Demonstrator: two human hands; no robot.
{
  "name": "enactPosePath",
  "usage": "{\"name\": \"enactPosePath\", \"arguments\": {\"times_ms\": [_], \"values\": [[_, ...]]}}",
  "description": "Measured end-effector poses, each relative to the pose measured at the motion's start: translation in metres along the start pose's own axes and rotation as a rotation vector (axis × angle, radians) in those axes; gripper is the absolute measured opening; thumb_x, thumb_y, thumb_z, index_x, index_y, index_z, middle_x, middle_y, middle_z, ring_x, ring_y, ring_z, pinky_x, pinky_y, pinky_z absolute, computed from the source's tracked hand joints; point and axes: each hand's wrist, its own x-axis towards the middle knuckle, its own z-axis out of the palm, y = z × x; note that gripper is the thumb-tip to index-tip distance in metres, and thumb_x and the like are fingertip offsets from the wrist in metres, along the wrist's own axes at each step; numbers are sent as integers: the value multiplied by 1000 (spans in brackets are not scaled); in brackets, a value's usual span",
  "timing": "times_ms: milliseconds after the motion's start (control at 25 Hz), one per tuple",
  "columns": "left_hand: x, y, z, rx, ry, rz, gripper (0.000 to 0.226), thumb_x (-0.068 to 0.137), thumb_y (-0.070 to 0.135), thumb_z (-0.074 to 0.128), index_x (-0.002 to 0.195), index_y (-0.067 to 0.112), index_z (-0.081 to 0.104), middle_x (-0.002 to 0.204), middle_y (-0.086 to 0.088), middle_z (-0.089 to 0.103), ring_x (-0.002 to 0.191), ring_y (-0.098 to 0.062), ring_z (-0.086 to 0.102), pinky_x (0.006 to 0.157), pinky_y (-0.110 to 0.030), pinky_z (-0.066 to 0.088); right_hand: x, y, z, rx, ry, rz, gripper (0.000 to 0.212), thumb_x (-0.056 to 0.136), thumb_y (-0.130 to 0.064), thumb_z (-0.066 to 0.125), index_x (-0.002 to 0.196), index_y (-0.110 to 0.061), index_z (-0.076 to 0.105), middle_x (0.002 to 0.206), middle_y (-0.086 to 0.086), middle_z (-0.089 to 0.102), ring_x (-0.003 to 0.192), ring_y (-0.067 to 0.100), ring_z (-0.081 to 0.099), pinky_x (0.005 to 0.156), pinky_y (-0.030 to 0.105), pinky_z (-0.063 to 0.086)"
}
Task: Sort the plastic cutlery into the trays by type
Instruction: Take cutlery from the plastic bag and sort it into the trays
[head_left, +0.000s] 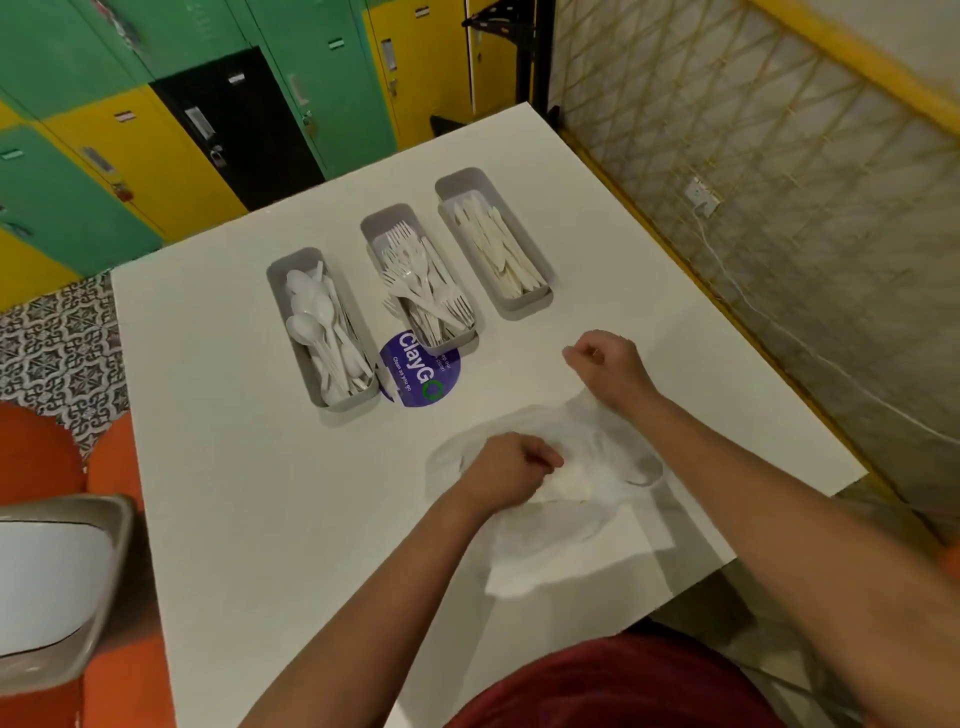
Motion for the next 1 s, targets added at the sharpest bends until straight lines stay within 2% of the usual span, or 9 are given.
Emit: {"name": "enactPosePath", "arguments": {"times_ms": [80, 200, 280, 320, 440, 560, 680, 840, 1000], "values": [[-3, -20, 14, 265, 107, 36, 31, 87, 7, 51, 115, 11, 65, 118, -2, 64, 104, -15, 60, 88, -17, 43, -25, -6, 4, 51, -53, -39, 47, 85, -23, 58, 52, 6, 44, 53, 11, 39, 54, 19, 37, 59, 28, 33], [-6, -44, 26, 544, 91, 72, 38, 87, 26, 57, 124, 18, 57, 128, -2, 56, 119, -21, 53, 100, -30, 41, -61, 8, 16, -68, -144, -220, 38, 73, -21, 53, 52, 11, 52, 52, 21, 50, 53, 20, 46, 56, 28, 37], [-9, -51, 30, 682, 59, 83, 45, 86, 29, 59, 129, 17, 53, 131, -4, 53, 120, -24, 51, 97, -33, 43, -78, 26, 17, -268, -252, -287, 22, 72, -17, 57, 69, 2, 67, 73, 17, 66, 70, 25, 61, 67, 29, 45], [-11, -53, 32, 704, 56, 93, 45, 85, 28, 60, 128, 16, 53, 131, -5, 51, 120, -24, 51, 95, -35, 45, -84, 32, 14, -399, -342, -282, 21, 75, -16, 61, 88, -4, 71, 96, 13, 69, 91, 26, 62, 80, 29, 45], [-15, -62, 37, 720, 73, 114, 42, 84, 25, 59, 124, 14, 52, 130, -5, 46, 117, -25, 51, 87, -39, 50, -97, 50, 11, -715, -521, -250, 65, 77, -32, 69, 137, -22, 47, 148, 2, 36, 137, 17, 31, 111, 28, 24], [-19, -72, 43, 794, 66, 154, 32, 87, 15, 49, 119, 10, 50, 122, -11, 50, 105, -31, 57, 74, -36, 50, -102, 58, 16, -898, -592, -241, 93, 74, -49, 67, 149, -31, 15, 159, -1, 3, 146, 16, 2, 118, 37, 5], [-24, -80, 51, 820, 95, 149, 25, 91, 9, 41, 114, 2, 48, 119, -17, 54, 96, -35, 60, 68, -36, 44, -105, 60, 20, -981, -635, -197, 101, 73, -50, 67, 149, -34, 1, 159, -2, -7, 147, 16, -7, 117, 41, 1], [-26, -87, 51, 808, 108, 159, 27, 95, 11, 37, 117, -1, 48, 121, -19, 54, 101, -34, 58, 76, -36, 42, -109, 55, 21, -958, -692, -90, 100, 77, -47, 64, 149, -36, -5, 158, -2, -13, 147, 17, -9, 118, 41, -1], [-31, -93, 47, 799, 130, 196, 32, 95, 16, 40, 122, 2, 48, 124, -18, 52, 102, -35, 58, 79, -37, 43, -110, 43, 26, -766, -697, 44, 67, 95, -44, 41, 148, -37, 1, 158, 1, -14, 146, 18, -11, 117, 44, -7]]}}
